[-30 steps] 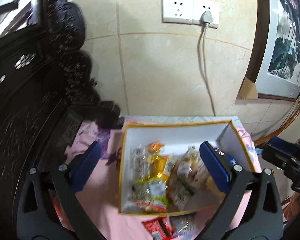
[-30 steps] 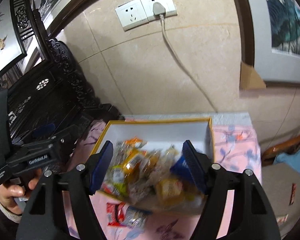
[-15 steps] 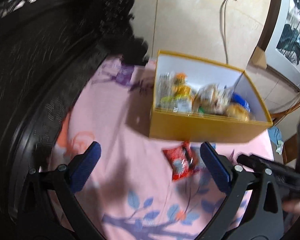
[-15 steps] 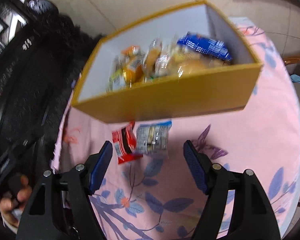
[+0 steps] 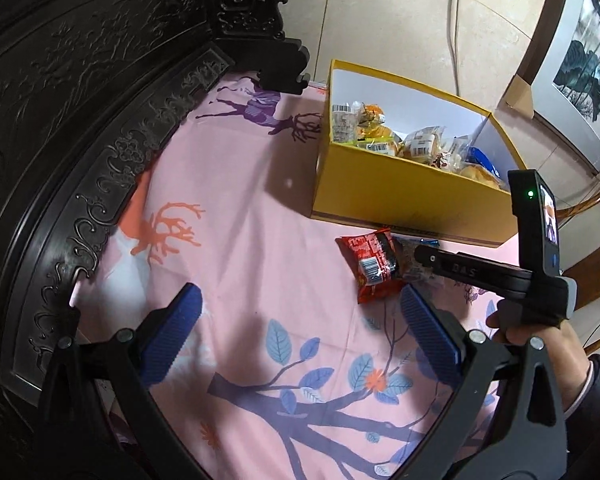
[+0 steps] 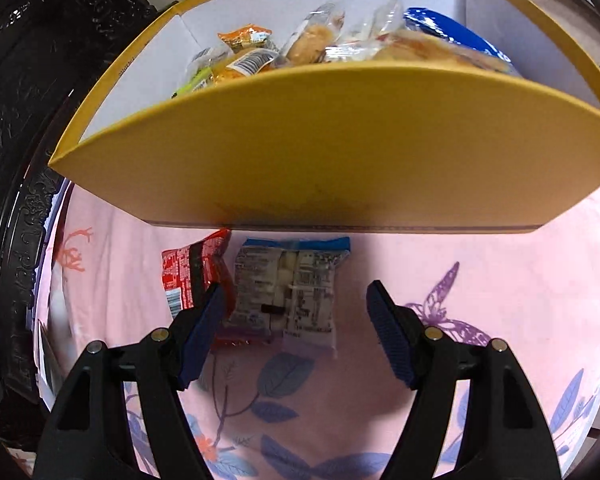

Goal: Organize snacks
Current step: 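Grasp the red pack with the left gripper while the right grasps the clear biscuit pack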

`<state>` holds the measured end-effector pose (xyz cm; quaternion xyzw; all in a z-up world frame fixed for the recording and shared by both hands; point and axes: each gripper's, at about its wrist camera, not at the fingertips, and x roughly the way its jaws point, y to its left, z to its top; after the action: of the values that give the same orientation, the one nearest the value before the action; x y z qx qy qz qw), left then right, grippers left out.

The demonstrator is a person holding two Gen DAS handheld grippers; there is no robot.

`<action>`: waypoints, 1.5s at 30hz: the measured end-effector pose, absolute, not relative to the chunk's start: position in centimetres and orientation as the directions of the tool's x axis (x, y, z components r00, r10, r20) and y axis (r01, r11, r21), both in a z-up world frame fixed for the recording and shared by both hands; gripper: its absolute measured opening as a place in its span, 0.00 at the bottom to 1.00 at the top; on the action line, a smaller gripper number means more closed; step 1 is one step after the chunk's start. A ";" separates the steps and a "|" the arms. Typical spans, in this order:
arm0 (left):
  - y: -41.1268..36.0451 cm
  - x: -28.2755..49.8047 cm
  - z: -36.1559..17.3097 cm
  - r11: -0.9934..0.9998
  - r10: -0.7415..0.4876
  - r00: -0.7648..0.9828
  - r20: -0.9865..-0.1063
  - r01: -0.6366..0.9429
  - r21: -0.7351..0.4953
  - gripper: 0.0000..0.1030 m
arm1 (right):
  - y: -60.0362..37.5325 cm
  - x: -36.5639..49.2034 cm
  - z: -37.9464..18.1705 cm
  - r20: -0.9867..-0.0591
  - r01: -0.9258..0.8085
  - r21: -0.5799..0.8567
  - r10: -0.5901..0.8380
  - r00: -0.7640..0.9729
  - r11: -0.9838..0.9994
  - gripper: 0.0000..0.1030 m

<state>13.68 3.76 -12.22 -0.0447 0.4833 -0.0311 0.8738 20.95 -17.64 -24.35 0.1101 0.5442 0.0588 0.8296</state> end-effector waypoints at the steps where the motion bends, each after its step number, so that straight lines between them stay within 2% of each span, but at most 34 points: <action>1: 3.9 13.7 -12.3 0.994 -0.098 0.530 -0.842 0.007 -0.112 0.98 | -17.4 21.1 -24.4 -0.891 0.023 0.239 0.210 0.402 0.971 0.72; 11: 4.4 13.8 -12.7 0.995 -0.085 0.517 -0.852 0.000 -0.099 0.98 | -15.0 22.3 -26.6 -0.915 -0.011 0.088 0.085 0.394 0.996 0.70; 16: 4.8 13.9 -13.3 0.995 -0.081 0.497 -0.864 -0.016 -0.102 0.98 | -14.9 21.6 -26.5 -0.906 -0.067 0.026 0.052 0.420 0.997 0.53; 19: 4.3 14.0 -13.4 0.995 -0.080 0.493 -0.867 -0.007 -0.096 0.98 | -15.4 21.2 -26.4 -0.907 -0.104 0.012 0.055 0.417 0.994 0.49; 27: 1.0 15.3 -15.0 0.994 -0.109 0.457 -0.883 0.063 -0.090 0.98 | -19.6 17.0 -25.2 -0.902 -0.066 0.090 0.109 0.419 0.994 0.48; 34: -4.4 19.0 -19.0 0.986 -0.153 0.385 -0.910 0.119 -0.115 0.98 | -22.4 13.4 -25.6 -0.916 -0.007 0.120 0.113 0.384 0.993 0.48; 38: -5.9 21.1 -21.3 0.995 -0.094 0.371 -0.924 0.073 -0.072 0.98 | -22.7 12.8 -25.5 -0.915 0.008 0.123 0.111 0.389 0.992 0.48; 45: -5.9 23.3 -23.9 0.997 -0.048 0.330 -0.943 -0.042 -0.066 0.98 | -23.8 12.3 -24.6 -0.907 0.009 0.132 0.117 0.405 0.991 0.48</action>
<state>23.26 -5.88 -23.94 -0.0390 0.5787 -0.0017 0.8146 12.31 -23.79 -24.60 0.0579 0.5444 0.0324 0.8362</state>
